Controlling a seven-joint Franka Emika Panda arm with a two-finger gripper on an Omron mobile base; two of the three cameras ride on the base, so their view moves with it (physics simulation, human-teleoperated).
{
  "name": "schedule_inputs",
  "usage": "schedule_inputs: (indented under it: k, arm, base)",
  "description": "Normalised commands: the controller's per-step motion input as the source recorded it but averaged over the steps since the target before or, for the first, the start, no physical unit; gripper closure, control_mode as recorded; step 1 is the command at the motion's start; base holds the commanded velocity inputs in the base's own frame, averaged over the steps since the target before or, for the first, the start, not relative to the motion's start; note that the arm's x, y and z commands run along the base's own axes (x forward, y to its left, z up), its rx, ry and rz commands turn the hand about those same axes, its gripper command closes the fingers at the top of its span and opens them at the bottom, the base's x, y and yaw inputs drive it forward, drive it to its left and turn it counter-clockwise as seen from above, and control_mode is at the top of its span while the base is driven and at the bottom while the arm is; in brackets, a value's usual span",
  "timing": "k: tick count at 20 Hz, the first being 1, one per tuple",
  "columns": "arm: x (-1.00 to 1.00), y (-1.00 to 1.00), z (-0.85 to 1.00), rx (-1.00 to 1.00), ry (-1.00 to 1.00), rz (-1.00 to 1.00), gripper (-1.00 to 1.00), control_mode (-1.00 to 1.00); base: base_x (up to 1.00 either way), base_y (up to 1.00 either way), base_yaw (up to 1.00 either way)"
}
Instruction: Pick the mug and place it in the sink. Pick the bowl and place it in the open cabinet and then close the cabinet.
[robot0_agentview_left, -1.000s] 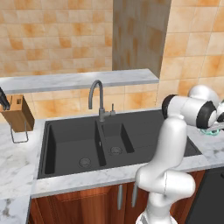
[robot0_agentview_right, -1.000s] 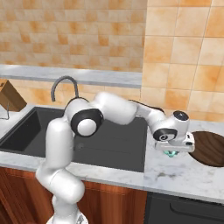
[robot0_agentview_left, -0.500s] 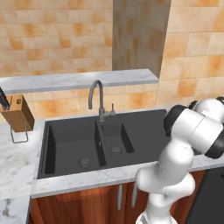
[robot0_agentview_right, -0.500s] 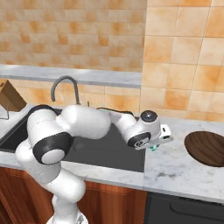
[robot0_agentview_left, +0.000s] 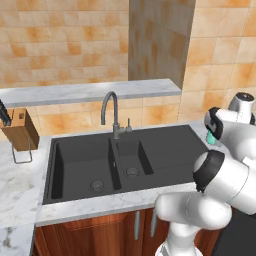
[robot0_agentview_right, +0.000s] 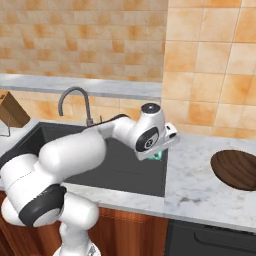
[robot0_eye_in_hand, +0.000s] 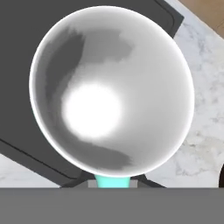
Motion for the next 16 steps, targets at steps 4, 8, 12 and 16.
schedule_inputs:
  k: [4, 8, 12, 16]
  arm:
    - [-0.04, 0.19, 0.41, 0.02, 0.02, 0.23, 1.00, -1.00]
    - [-0.13, 0.55, 0.05, 0.00, -0.03, 0.24, 1.00, -1.00]
    - [-0.15, 0.57, 0.02, 0.00, 0.00, 0.11, 1.00, -1.00]
    - [-0.04, 0.69, 0.12, 0.00, 0.01, 0.13, 1.00, -1.00]
  base:
    - [0.00, 0.00, 0.00]
    - [0.00, 0.00, 0.00]
    - [0.00, 0.00, 0.00]
    - [0.00, 0.00, 0.00]
